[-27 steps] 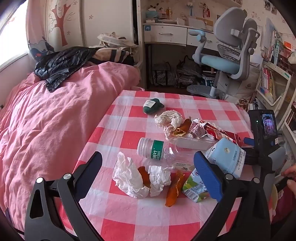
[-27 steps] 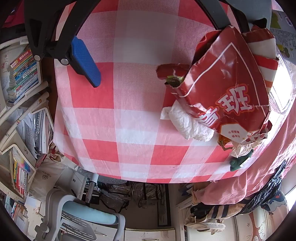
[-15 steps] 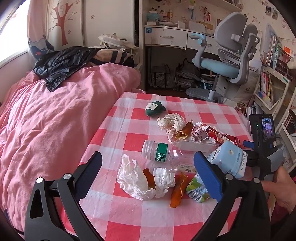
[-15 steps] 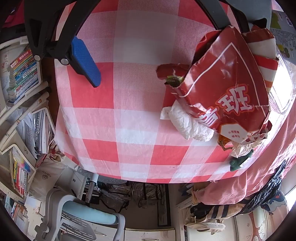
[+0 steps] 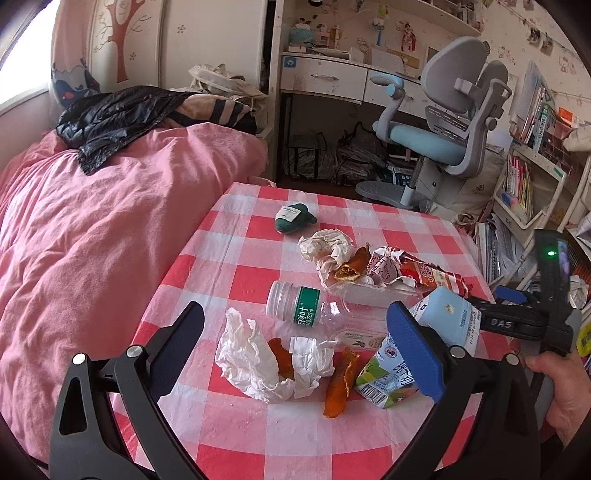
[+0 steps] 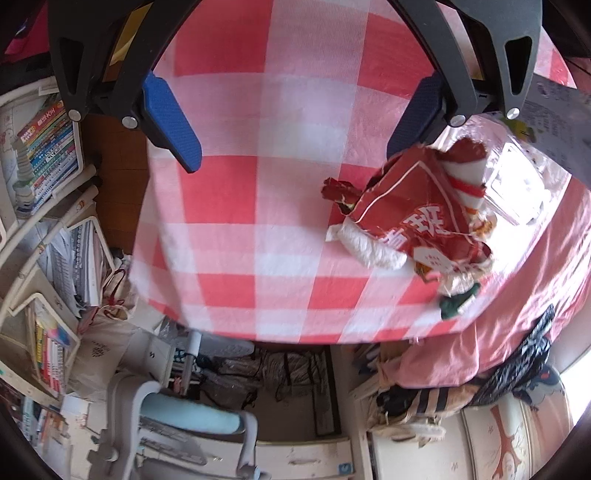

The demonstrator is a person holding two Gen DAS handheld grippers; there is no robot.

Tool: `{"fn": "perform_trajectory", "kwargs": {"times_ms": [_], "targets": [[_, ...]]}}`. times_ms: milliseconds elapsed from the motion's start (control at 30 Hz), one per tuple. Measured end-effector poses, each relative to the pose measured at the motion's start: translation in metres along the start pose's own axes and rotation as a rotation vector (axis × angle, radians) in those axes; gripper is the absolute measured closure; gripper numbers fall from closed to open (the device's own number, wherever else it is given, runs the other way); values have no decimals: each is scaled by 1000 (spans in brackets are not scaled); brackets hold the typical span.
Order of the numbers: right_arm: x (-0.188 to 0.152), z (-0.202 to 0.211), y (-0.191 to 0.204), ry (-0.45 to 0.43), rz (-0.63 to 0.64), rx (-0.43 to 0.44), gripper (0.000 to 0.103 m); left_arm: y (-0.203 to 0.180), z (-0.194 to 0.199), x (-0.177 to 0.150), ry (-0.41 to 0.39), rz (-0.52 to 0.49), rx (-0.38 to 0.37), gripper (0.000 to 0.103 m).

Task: Collect trash
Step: 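Move the right tool toward the blue milk carton while the left tool approaches the tissue, then grasp the blue milk carton with the right tool while the left grasps white tissue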

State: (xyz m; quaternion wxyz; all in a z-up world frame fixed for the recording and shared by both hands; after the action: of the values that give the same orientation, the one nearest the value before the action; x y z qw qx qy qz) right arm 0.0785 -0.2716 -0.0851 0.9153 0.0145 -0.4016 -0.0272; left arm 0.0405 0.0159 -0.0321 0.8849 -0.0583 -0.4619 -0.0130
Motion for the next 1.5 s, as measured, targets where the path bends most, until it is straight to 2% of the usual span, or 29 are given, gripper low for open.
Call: {"fn": "perform_trajectory", "kwargs": {"times_ms": [133, 200, 300, 433, 500, 667, 900, 1067, 1267, 1500], "targets": [[9, 67, 12, -259, 39, 26, 6, 10, -1, 1, 30, 10, 19, 7], [2, 82, 23, -303, 100, 25, 6, 15, -3, -1, 51, 19, 23, 7], [-8, 87, 36, -287, 149, 59, 6, 18, 0, -1, 46, 19, 28, 7], [-13, 100, 47, -326, 185, 105, 6, 21, 13, -2, 12, 34, 33, 7], [-17, 101, 50, -314, 187, 125, 6, 22, 19, -5, 2, 47, 23, 7], [-31, 104, 60, -291, 215, 132, 6, 29, 24, -16, 17, 68, 18, 7], [-36, 111, 56, -294, 207, 138, 6, 77, 19, -32, 64, 153, 65, 7], [-40, 104, 64, -263, 212, 180, 6, 102, 12, -38, 90, 211, 97, 7], [-47, 103, 89, -241, 266, 262, 6, 93, 2, -43, 126, 210, 68, 7], [-47, 92, 105, -201, 277, 313, 6, 63, -11, -47, 158, 117, 48, 7]]}}
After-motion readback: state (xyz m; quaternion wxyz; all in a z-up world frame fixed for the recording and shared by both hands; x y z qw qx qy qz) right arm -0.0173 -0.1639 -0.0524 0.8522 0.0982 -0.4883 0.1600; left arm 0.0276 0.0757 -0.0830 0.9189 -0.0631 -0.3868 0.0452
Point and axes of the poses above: each gripper's, at about its wrist camera, not at the fingertips, and z roughly against the way its jaws point, y to its left, x to its top, the point moved 5 cm from there along -z, roughly the way its jaws point, and after that the axes turned 6 degrees about -y, right-handed, at the moved point
